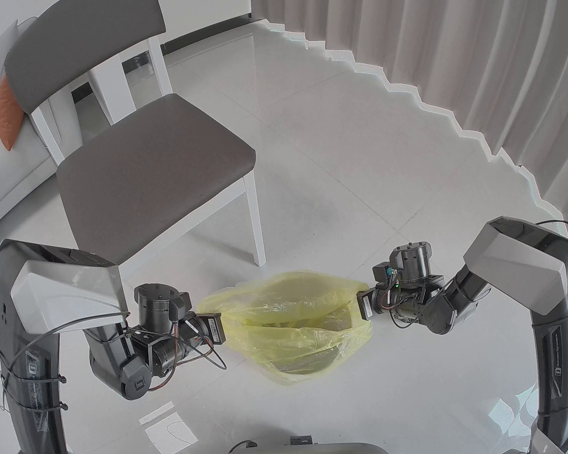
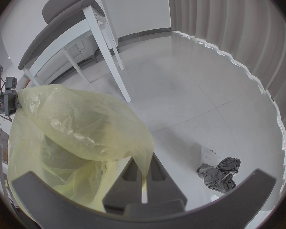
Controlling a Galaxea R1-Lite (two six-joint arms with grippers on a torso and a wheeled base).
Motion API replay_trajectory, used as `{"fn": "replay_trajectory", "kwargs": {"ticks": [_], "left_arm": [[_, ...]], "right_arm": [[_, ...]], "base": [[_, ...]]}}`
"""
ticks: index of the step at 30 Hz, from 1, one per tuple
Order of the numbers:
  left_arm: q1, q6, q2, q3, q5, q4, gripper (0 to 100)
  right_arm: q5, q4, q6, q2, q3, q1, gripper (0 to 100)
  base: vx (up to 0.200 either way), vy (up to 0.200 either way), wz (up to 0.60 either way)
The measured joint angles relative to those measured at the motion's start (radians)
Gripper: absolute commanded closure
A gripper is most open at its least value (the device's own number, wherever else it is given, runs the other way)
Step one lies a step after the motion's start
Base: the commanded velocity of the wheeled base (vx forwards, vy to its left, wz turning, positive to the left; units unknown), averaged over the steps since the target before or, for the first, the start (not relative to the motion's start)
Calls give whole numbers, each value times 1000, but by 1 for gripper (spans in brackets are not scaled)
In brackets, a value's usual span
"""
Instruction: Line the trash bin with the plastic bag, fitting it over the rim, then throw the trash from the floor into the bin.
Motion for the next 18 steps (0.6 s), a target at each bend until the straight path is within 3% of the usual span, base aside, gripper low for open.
{"fn": "replay_trajectory", "kwargs": {"ticks": [18], "left_arm": [[-5,10,84,-83,-6,8,100]], "right_arm": [[-2,10,-2,50,-66,1,100]], "base": [[0,0,0]]}}
